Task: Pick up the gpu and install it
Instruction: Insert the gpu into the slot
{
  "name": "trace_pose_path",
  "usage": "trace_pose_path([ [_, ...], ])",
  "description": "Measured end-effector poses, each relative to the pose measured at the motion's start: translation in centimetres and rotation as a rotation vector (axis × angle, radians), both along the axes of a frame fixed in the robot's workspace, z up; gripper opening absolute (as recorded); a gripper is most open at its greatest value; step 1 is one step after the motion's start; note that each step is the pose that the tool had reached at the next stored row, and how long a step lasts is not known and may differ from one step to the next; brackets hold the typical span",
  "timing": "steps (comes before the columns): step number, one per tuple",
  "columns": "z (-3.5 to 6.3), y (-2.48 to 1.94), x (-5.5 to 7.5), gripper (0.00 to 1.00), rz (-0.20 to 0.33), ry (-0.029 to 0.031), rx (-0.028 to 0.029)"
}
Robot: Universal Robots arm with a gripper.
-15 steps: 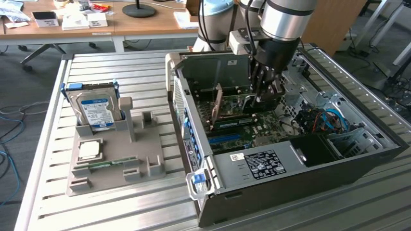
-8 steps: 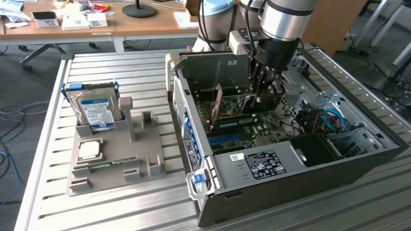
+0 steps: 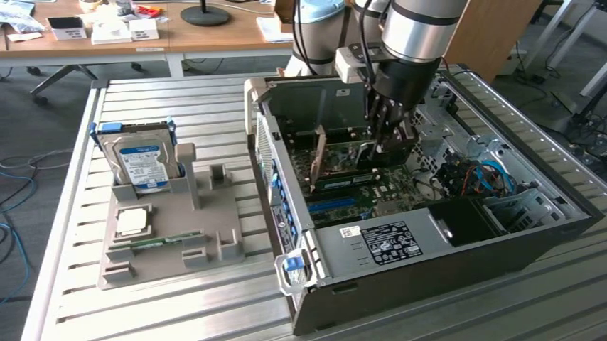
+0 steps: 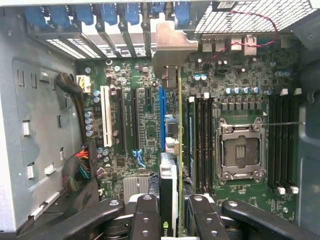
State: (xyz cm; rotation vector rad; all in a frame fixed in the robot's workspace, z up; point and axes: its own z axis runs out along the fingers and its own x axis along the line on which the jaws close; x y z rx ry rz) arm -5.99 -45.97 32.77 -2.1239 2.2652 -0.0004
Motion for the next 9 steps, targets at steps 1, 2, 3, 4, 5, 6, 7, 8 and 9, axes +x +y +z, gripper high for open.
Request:
trace_pose_path([
  [1,-0.10,-0.03,-0.01,0.27,0.000,0.0000,0.0000],
  [2,-0.22,-0.05,-0.03,0.27,0.000,0.0001,-0.0001],
  [3,-0.36,-0.06,-0.05,0.27,0.000,0.0001,-0.0002],
  [4,-0.50,-0.07,-0.07,0.27,0.000,0.0001,-0.0002],
  [5,-0.63,-0.08,-0.10,0.27,0.000,0.0000,-0.0002],
  [6,-0.76,-0.08,-0.13,0.27,0.000,0.0000,-0.0002],
  [7,-0.87,-0.09,-0.16,0.27,0.000,0.0000,-0.0002],
  [8,-0.95,-0.10,-0.19,0.27,0.000,0.0000,-0.0001],
  [9,-0.99,-0.13,-0.21,0.27,0.000,0.0001,-0.0002],
])
